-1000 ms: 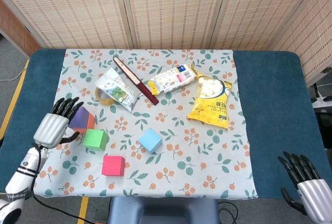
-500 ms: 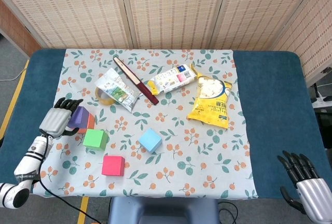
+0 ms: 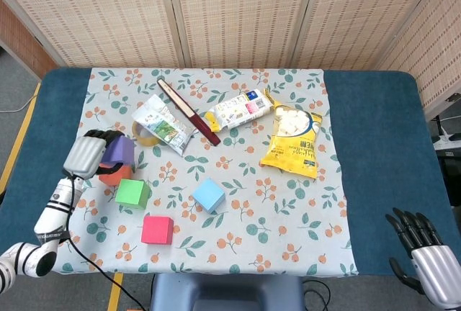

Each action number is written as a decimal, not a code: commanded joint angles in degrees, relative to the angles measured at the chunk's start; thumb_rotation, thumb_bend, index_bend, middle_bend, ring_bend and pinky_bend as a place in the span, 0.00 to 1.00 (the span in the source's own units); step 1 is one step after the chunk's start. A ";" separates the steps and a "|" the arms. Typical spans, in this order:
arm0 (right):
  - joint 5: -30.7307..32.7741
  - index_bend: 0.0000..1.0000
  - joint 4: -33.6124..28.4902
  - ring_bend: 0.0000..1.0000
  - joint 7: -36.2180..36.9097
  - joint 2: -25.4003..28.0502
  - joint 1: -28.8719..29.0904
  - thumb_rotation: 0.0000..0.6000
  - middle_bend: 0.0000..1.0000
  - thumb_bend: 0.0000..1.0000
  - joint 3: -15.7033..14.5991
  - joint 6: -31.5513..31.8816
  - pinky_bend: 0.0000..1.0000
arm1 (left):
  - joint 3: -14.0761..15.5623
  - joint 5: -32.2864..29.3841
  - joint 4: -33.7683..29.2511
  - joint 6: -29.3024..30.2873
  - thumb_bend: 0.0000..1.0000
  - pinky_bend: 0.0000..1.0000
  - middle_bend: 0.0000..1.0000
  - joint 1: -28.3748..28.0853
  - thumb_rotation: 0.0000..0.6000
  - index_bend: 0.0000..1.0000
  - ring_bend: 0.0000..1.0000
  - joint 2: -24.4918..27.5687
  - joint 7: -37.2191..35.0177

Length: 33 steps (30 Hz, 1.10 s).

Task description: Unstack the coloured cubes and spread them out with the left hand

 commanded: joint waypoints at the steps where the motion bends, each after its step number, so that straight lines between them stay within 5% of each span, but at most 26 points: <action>1: 0.38 0.00 -0.06 0.00 0.88 -0.02 0.29 1.00 0.00 0.33 0.22 -0.19 0.00 | -0.02 2.72 0.01 -0.87 0.49 0.29 0.63 -2.84 1.00 0.54 0.54 -3.36 0.37; 11: 1.53 0.00 0.40 0.00 4.32 0.30 1.49 1.00 0.00 0.33 0.60 -1.50 0.00 | 0.87 0.82 12.01 -7.52 0.47 0.24 0.60 -8.87 1.00 0.52 0.48 -18.04 6.16; 12: 1.55 0.00 0.51 0.00 4.57 0.35 1.48 1.00 0.00 0.33 0.60 -1.42 0.00 | 1.02 0.89 13.25 -7.31 0.46 0.23 0.58 -8.93 1.00 0.50 0.45 -18.77 6.57; 14: 1.61 0.00 0.68 0.00 4.82 0.36 1.46 1.00 0.00 0.33 0.61 -1.30 0.00 | 1.32 0.63 14.64 -7.62 0.42 0.19 0.42 -8.88 1.00 0.28 0.34 -19.17 6.97; 16: 1.75 0.00 0.68 0.00 4.87 0.36 1.48 1.00 0.00 0.33 0.55 -1.45 0.00 | 1.34 -0.51 13.83 -9.20 0.40 0.16 0.16 -8.83 1.00 0.05 0.18 -18.04 7.24; 18: 1.58 0.00 0.58 0.00 4.87 0.42 1.39 1.00 0.00 0.33 0.47 -1.22 0.00 | 1.15 -1.72 11.68 -10.81 0.38 0.13 0.02 -8.70 1.00 0.00 0.05 -16.16 6.55; 23: 1.37 0.00 0.76 0.00 4.46 0.16 1.07 1.00 0.00 0.33 0.57 -0.40 0.00 | 1.69 -2.81 6.00 -11.78 0.36 0.07 0.00 -7.79 1.00 0.00 0.00 -11.80 6.96; 33: 0.02 0.00 1.02 0.00 2.80 -0.34 0.55 1.00 0.00 0.33 0.32 0.74 0.00 | 3.29 0.27 -11.59 -0.45 0.34 0.04 0.00 -1.57 1.00 0.00 0.00 1.68 12.77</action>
